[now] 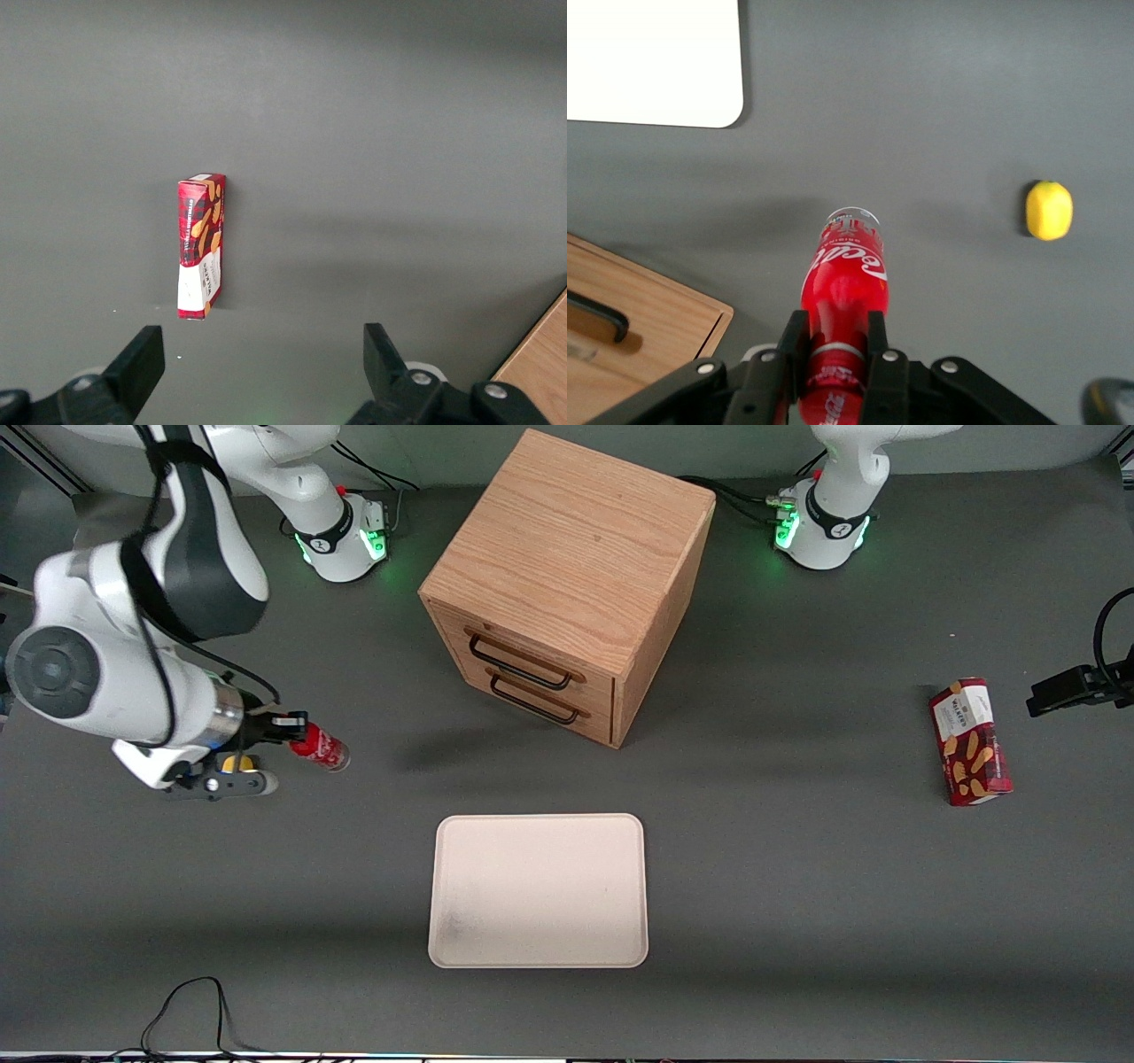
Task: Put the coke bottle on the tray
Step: 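Lift the held bottle up off the table with the right gripper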
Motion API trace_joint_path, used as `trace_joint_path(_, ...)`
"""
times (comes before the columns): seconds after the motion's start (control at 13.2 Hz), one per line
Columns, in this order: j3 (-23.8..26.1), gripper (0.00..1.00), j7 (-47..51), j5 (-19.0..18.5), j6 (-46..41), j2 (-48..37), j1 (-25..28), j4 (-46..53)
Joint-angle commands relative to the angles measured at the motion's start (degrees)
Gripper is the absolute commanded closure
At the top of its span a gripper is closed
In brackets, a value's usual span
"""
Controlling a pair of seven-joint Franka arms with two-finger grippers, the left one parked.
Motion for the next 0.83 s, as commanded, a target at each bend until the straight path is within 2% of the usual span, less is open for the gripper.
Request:
trace_joint_path(0.0, 0.0, 1.00, -0.6, -0.5, -9.0, 2.4, -1.5, 10.9)
trace_joint_path(0.3, 0.1, 1.00, -0.3, -0.4, -18.9, 9.9, -2.7, 26.8)
trace_joint_path(0.6, 0.2, 1.00, 0.8, -0.4, -19.1, 17.3, -2.8, 34.5)
trace_joint_path(0.76, 0.9, 1.00, 5.2, -0.2, -16.9, 23.2, -2.6, 39.9)
